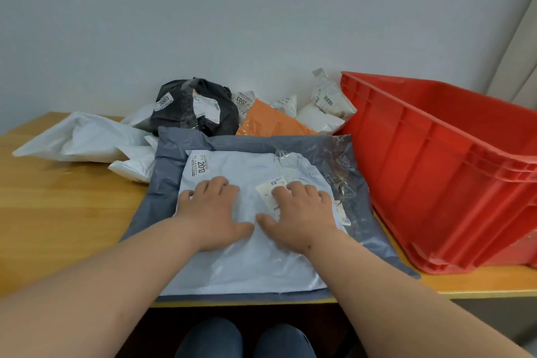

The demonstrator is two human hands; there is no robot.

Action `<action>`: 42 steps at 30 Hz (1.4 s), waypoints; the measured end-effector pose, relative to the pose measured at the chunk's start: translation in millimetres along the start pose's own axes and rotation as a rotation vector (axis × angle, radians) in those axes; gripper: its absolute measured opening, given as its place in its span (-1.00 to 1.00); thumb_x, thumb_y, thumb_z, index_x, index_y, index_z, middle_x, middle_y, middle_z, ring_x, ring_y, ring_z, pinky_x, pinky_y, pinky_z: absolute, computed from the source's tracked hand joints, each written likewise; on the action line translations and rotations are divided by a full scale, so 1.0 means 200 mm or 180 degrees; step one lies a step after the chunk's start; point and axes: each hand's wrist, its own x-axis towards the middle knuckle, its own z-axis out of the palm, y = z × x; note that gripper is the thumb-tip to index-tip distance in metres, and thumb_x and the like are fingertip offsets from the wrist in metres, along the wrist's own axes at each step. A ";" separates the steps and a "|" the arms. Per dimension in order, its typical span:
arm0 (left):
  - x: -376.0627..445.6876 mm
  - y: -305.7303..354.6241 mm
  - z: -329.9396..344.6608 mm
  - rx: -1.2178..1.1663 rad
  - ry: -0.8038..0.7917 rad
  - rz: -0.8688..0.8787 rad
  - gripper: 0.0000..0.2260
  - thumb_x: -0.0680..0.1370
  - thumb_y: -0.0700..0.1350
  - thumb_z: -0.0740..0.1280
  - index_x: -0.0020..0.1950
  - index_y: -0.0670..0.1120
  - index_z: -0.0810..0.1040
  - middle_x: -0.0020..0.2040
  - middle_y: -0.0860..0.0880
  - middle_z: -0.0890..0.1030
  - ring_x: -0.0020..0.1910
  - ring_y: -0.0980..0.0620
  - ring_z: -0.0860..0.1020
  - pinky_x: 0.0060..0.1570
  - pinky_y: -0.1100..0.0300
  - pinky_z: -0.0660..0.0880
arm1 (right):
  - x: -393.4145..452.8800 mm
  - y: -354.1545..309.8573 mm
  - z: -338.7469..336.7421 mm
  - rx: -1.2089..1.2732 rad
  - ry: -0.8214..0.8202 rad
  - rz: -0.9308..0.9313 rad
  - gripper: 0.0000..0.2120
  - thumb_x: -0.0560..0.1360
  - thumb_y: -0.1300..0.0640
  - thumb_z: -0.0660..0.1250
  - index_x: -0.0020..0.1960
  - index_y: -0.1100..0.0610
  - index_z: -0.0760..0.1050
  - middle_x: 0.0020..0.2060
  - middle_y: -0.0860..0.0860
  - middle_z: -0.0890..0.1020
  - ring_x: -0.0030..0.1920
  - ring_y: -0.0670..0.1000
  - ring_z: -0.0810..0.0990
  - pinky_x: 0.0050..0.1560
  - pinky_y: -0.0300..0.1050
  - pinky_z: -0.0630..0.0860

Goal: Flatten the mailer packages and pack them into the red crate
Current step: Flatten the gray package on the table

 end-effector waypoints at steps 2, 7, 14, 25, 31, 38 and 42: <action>0.08 0.02 0.01 0.0005 0.0155 0.0037 -0.35 0.58 0.25 0.10 0.59 0.09 -0.04 0.59 0.05 -0.09 0.56 -0.04 -0.08 0.50 -0.12 -0.06 | 0.06 -0.01 0.03 0.0093 -0.0281 -0.0016 -0.40 0.56 -0.32 0.02 0.55 -0.16 0.09 0.59 0.01 0.02 0.56 0.16 -0.01 0.51 0.23 -0.08; 0.26 0.01 0.03 0.0052 0.0276 0.0012 -0.47 0.65 0.18 -0.12 0.58 0.15 -0.25 0.59 0.08 -0.30 0.56 -0.06 -0.31 0.51 -0.18 -0.20 | 0.18 0.05 0.07 0.0171 -0.0453 0.0116 -0.36 0.56 -0.40 -0.12 0.56 -0.30 -0.23 0.57 -0.09 -0.34 0.56 0.13 -0.36 0.49 0.33 -0.28; 0.27 -0.05 0.17 -0.0089 0.0123 -0.0253 -0.34 0.50 0.45 -0.13 0.53 0.32 -0.30 0.57 0.17 -0.30 0.56 -0.13 -0.28 0.49 -0.25 -0.18 | 0.19 0.10 0.16 0.0125 -0.0593 0.0174 -0.23 0.43 -0.56 -0.15 0.53 -0.35 -0.32 0.55 -0.12 -0.38 0.53 0.12 -0.44 0.45 0.39 -0.33; 0.31 -0.04 0.20 -0.0127 0.0020 -0.0412 -0.34 0.49 0.46 -0.12 0.55 0.31 -0.18 0.60 0.17 -0.17 0.58 -0.11 -0.15 0.47 -0.29 -0.07 | 0.22 0.11 0.18 0.0105 -0.0905 0.0297 -0.23 0.40 -0.58 -0.19 0.53 -0.36 -0.30 0.59 -0.09 -0.28 0.57 0.18 -0.32 0.43 0.45 -0.31; 0.34 -0.04 0.17 -0.0106 -0.0195 -0.0427 -0.34 0.49 0.46 -0.09 0.55 0.30 -0.10 0.60 0.17 -0.07 0.58 -0.10 -0.06 0.45 -0.29 0.00 | 0.26 0.11 0.15 0.0185 -0.1158 0.0301 -0.20 0.40 -0.58 -0.15 0.55 -0.33 -0.24 0.61 -0.08 -0.16 0.60 0.17 -0.16 0.48 0.40 -0.19; 0.36 -0.05 0.13 -0.0105 -0.0338 -0.0435 -0.33 0.47 0.48 -0.04 0.55 0.29 0.02 0.58 0.18 0.07 0.54 -0.08 0.08 0.41 -0.25 0.11 | 0.27 0.12 0.15 0.0183 -0.1132 0.0282 -0.17 0.38 -0.59 -0.15 0.56 -0.30 -0.17 0.61 -0.07 -0.06 0.60 0.14 -0.08 0.50 0.34 -0.07; 0.38 -0.05 0.10 -0.0134 -0.0381 -0.0469 -0.32 0.45 0.50 -0.03 0.53 0.31 0.07 0.57 0.19 0.11 0.54 -0.09 0.10 0.40 -0.25 0.14 | 0.29 0.12 0.15 0.0135 -0.1164 0.0291 -0.18 0.39 -0.59 -0.14 0.57 -0.28 -0.13 0.61 -0.07 -0.01 0.59 0.14 -0.05 0.50 0.31 -0.08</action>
